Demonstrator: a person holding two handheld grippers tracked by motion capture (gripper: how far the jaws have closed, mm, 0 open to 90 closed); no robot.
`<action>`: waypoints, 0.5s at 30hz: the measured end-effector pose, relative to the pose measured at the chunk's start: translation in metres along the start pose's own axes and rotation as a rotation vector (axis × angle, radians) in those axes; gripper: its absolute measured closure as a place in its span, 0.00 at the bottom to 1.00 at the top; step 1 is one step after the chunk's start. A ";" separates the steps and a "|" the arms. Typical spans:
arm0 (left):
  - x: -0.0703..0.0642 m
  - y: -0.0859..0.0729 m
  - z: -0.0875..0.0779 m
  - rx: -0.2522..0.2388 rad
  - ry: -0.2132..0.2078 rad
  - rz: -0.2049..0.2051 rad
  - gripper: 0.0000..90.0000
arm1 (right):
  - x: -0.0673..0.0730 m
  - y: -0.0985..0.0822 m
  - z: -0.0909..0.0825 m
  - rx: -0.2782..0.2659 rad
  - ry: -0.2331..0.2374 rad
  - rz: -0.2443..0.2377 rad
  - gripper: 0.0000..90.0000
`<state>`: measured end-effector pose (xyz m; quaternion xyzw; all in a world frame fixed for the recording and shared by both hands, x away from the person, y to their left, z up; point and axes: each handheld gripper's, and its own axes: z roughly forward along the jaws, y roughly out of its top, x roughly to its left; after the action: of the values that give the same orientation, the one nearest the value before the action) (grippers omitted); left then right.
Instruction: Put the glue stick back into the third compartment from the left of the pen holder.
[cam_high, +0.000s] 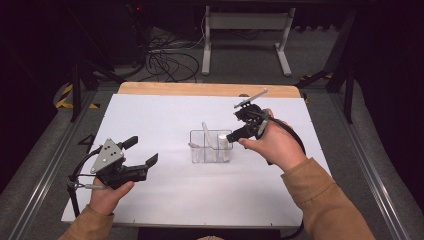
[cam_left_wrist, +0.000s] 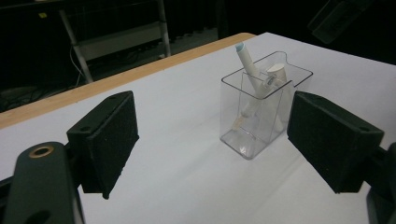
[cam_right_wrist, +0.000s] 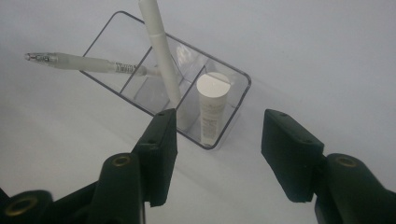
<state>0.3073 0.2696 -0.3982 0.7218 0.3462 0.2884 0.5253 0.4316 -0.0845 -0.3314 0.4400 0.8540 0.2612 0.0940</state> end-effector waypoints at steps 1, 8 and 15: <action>0.000 0.000 0.000 0.000 0.003 -0.003 0.19 | -0.001 -0.001 -0.002 -0.014 0.000 -0.012 0.50; -0.001 -0.001 -0.004 -0.005 0.004 -0.003 0.19 | 0.000 -0.015 -0.014 -0.184 0.035 -0.101 0.43; -0.003 -0.002 -0.006 0.000 0.001 0.000 0.19 | -0.001 -0.035 -0.021 -0.275 0.070 -0.128 0.41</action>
<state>0.3004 0.2705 -0.3988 0.7216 0.3464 0.2890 0.5251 0.3998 -0.1095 -0.3324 0.3584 0.8392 0.3844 0.1398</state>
